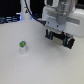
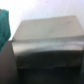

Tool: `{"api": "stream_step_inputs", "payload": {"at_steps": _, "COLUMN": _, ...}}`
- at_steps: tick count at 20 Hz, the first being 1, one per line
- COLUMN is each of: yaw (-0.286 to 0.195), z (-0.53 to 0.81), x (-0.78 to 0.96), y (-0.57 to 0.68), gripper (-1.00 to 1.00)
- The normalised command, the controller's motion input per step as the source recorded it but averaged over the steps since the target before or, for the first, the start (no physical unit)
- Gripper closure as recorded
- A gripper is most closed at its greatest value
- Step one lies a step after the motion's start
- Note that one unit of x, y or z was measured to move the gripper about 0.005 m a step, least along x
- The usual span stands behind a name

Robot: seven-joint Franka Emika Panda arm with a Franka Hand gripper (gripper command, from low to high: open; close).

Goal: Open the kcup holder, insert the kcup into the holder, and close the kcup holder

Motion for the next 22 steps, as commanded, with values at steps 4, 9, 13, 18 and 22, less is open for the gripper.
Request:
{"api": "stream_step_inputs", "payload": {"at_steps": 4, "yaw": -0.198, "z": 0.34, "x": -0.18, "y": -0.50, "gripper": -1.00}}
{"api": "stream_step_inputs", "payload": {"at_steps": 9, "yaw": -0.238, "z": 0.26, "x": -0.36, "y": -0.39, "gripper": -1.00}}
{"api": "stream_step_inputs", "payload": {"at_steps": 13, "yaw": -0.232, "z": 0.19, "x": -0.36, "y": -0.41, "gripper": -1.00}}
{"api": "stream_step_inputs", "payload": {"at_steps": 18, "yaw": -0.230, "z": 0.05, "x": -0.39, "y": -0.44, "gripper": -1.00}}
{"api": "stream_step_inputs", "payload": {"at_steps": 22, "yaw": -0.222, "z": 0.00, "x": -0.34, "y": -0.50, "gripper": -1.00}}
